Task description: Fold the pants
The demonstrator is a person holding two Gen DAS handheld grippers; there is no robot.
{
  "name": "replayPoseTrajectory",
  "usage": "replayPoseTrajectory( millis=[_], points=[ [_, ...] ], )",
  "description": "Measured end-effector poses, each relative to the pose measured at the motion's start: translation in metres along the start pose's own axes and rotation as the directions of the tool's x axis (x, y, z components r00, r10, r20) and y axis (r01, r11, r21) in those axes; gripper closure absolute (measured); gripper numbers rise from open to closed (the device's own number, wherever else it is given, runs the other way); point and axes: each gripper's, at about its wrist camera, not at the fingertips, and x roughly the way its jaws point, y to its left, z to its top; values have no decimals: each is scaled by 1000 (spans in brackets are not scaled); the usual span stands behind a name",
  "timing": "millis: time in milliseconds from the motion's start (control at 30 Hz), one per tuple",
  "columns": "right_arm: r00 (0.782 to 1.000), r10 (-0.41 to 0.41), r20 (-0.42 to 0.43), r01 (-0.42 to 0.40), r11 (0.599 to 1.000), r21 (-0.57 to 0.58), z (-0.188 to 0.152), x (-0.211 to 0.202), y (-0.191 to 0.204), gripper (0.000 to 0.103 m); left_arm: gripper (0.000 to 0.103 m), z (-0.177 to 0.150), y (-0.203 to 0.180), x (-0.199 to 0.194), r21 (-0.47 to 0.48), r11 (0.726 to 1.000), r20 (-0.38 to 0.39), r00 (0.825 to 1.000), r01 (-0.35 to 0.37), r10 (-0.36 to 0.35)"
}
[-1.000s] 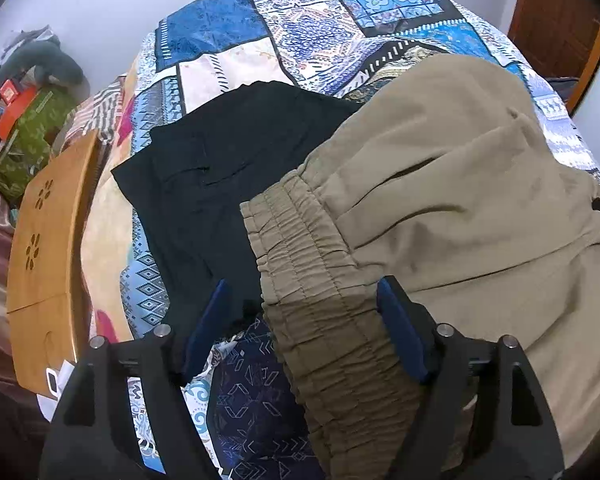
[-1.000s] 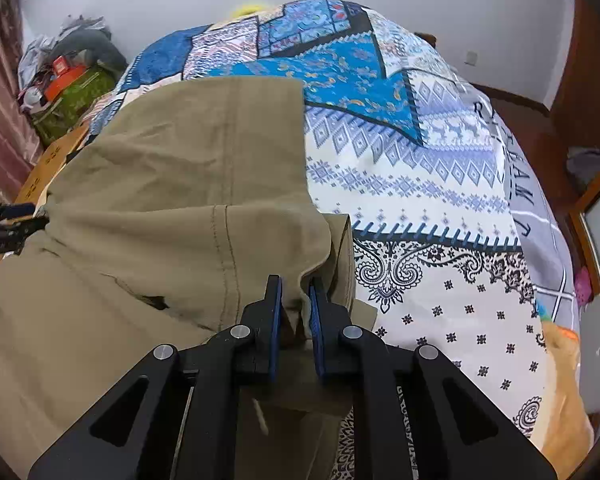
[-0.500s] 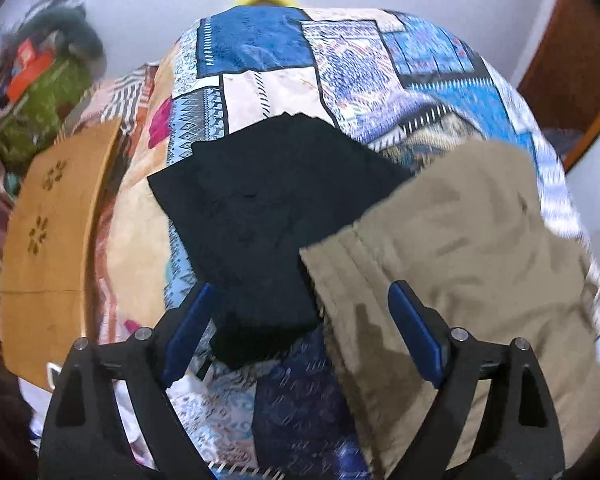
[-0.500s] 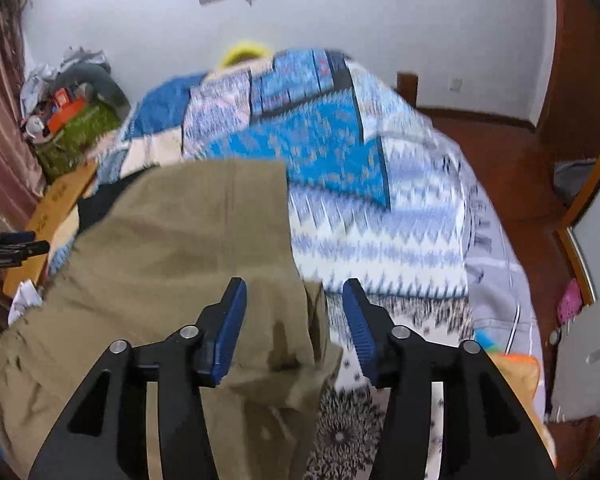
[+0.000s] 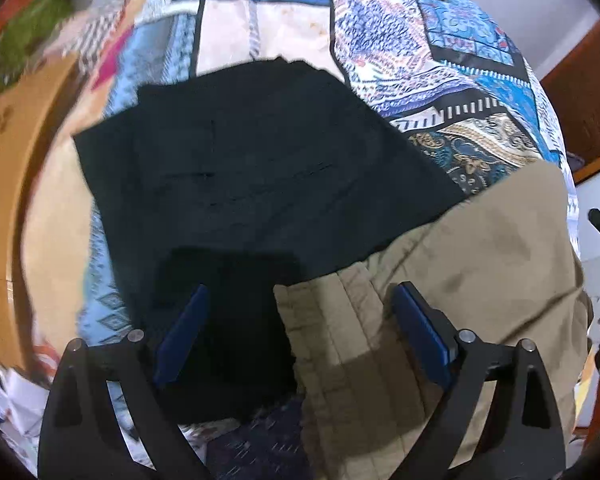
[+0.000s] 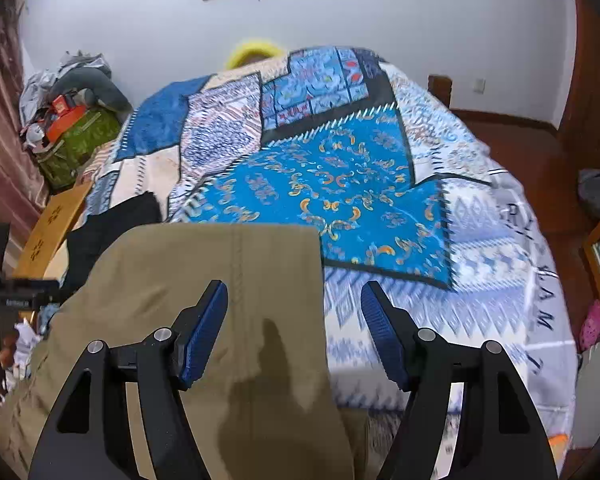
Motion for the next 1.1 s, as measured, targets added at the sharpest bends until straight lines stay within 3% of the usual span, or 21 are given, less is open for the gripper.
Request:
replayPoseTrajectory(
  millis=[200, 267, 333, 400, 433, 467, 567, 700, 800, 967, 1000, 1033, 1100],
  points=[
    [999, 33, -43, -31, 998, 57, 12, 41, -11, 38, 12, -2, -1, 16, -15, 997, -17, 997, 73, -74],
    [996, 58, -60, -55, 997, 59, 10, 52, -6, 51, 24, -3, -4, 15, -6, 995, -9, 995, 104, -104],
    [999, 50, -20, -50, 999, 18, 8, 50, 3, 60, 40, -3, -5, 12, -13, 992, -2, 992, 126, -126],
    [1000, 18, -5, -18, 999, -39, 8, 49, 12, 71, 46, -3, -8, 9, -8, 996, 12, 996, 93, -93],
    [1000, -9, -1, 9, 998, -65, 8, 49, 15, 85, 48, -3, -9, 8, 0, 997, 19, 997, 74, -74],
    [1000, -29, 0, 29, 996, -86, 10, 49, 17, 91, 49, -3, -12, 5, 11, 999, 29, 998, 53, -53],
    [997, -74, 29, 77, 989, -124, 17, 42, 22, 91, 52, -2, -18, -9, 43, 999, 79, 997, -21, 17],
    [992, -69, 110, 83, 987, -135, 36, 7, 29, 92, 53, 2, -26, -49, 86, 991, 198, 977, -104, 85],
    [981, -40, 191, 64, 990, -124, 52, -33, 36, 92, 55, 5, -28, -91, 94, 992, 273, 960, -84, 55],
    [941, -10, 337, 62, 988, -144, 66, -115, 56, 92, 59, -5, -43, -160, 134, 989, 388, 922, -69, 12],
    [936, -7, 353, 63, 987, -147, 66, -125, 60, 92, 63, -10, -48, -171, 142, 988, 400, 916, -65, 3],
    [927, -5, 376, 67, 986, -151, 63, -142, 63, 92, 81, -15, -51, -179, 159, 986, 402, 916, -50, -18],
    [918, 11, 396, 53, 987, -151, 54, -162, 66, 92, 81, -27, -56, -189, 181, 983, 388, 921, -40, -34]
  ],
)
